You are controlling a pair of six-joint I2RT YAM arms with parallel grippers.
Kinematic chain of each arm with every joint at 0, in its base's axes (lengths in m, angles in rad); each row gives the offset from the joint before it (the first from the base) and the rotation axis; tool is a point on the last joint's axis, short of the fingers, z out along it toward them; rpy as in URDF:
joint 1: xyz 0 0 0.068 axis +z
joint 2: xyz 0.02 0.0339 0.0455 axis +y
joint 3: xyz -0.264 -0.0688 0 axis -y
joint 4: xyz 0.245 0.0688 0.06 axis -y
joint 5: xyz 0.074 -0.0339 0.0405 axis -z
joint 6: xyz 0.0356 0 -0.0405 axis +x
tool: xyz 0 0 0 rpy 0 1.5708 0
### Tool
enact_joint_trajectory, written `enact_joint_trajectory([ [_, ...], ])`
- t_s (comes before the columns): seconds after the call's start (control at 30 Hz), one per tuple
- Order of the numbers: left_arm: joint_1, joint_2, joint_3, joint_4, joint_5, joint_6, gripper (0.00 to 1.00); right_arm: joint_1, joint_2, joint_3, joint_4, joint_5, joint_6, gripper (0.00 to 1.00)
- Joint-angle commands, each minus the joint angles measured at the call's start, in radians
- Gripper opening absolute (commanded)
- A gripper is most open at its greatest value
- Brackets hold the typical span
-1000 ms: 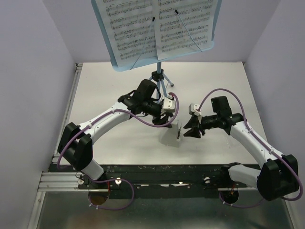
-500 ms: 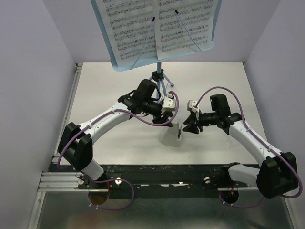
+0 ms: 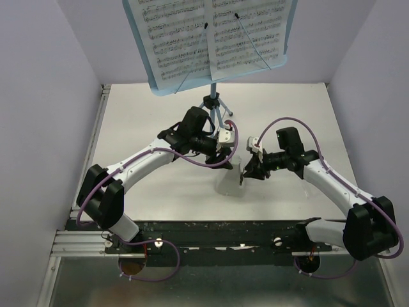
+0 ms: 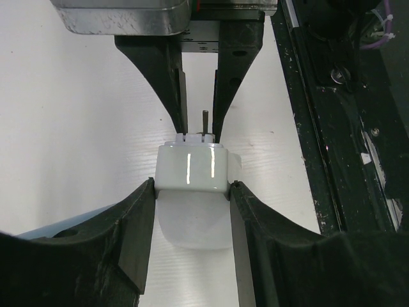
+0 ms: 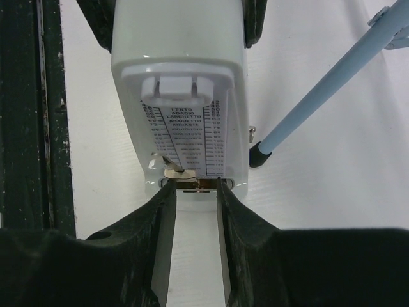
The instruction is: Pack up the instrument practice props
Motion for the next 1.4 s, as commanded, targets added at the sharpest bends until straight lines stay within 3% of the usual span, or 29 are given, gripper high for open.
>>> enact_joint_trajectory([
  [0.0,0.004,-0.019,-0.011,0.02,0.009,-0.016,0.0,0.007,0.009,0.031,-0.014,0.034,-0.016,0.38],
  [0.37,0.012,-0.01,-0.005,0.018,0.007,-0.018,0.0,0.007,0.012,0.048,-0.019,-0.016,-0.008,0.4],
  [0.5,0.015,-0.008,-0.005,0.022,0.002,-0.016,0.0,0.011,0.009,0.063,-0.074,-0.036,-0.084,0.44],
  [1.0,0.019,-0.002,-0.001,0.02,-0.002,-0.016,0.0,0.02,0.004,0.067,-0.117,-0.029,-0.14,0.41],
  [1.37,0.024,0.001,-0.001,0.025,-0.001,-0.013,0.0,0.02,0.006,0.083,-0.062,-0.038,-0.036,0.39],
])
